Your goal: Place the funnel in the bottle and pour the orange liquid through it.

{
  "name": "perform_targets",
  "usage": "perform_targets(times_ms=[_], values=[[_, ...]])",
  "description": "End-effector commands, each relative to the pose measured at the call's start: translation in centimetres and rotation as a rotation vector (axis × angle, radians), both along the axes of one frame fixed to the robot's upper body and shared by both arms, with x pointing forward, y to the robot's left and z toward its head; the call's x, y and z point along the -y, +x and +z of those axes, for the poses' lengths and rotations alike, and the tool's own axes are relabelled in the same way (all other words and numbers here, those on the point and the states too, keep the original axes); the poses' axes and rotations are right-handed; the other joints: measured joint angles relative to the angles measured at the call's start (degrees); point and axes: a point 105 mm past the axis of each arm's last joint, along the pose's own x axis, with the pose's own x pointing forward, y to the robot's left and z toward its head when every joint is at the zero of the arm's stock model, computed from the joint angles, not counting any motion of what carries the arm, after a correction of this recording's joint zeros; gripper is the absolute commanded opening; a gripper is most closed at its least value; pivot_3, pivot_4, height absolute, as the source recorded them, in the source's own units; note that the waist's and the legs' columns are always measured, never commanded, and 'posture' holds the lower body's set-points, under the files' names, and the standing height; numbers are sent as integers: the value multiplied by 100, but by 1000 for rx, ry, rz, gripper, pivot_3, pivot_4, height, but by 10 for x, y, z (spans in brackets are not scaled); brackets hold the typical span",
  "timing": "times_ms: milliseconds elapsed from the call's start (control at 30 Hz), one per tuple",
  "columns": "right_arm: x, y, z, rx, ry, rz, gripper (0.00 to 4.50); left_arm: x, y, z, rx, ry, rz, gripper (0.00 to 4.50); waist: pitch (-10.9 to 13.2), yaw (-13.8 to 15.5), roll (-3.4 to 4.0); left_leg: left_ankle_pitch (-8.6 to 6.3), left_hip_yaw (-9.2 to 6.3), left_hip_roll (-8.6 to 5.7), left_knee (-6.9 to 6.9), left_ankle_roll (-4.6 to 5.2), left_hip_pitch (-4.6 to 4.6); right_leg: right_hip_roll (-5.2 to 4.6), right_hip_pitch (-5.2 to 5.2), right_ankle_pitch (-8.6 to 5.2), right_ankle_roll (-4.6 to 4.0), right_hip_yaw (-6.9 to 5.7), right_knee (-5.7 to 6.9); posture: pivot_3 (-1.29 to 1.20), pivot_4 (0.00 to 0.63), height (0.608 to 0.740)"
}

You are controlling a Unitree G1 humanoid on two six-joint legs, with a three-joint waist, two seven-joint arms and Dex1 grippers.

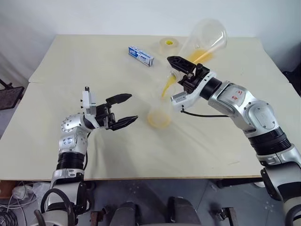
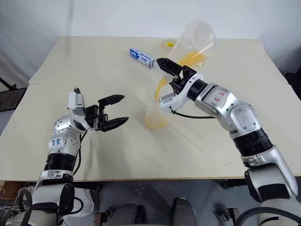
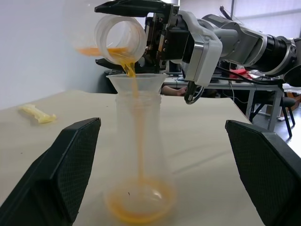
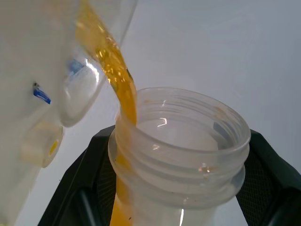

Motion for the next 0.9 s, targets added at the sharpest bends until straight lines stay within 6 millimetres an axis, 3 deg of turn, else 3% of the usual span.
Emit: perform_targets(times_ms=[33, 900], values=[[1, -6, 20, 76, 4, 18, 2838, -1, -1, 10, 43, -22, 2, 4500, 0, 0, 0, 0, 0, 1, 0, 0, 0, 0, 0, 0, 0, 0, 0, 0, 150, 740], [3, 0, 16, 127, -63, 38, 2838, -1, 2, 11, 42, -36, -1, 4500, 0, -2, 0, 0, 0, 1, -1, 0, -1, 0, 0, 0, 0, 0, 0, 0, 150, 740]])
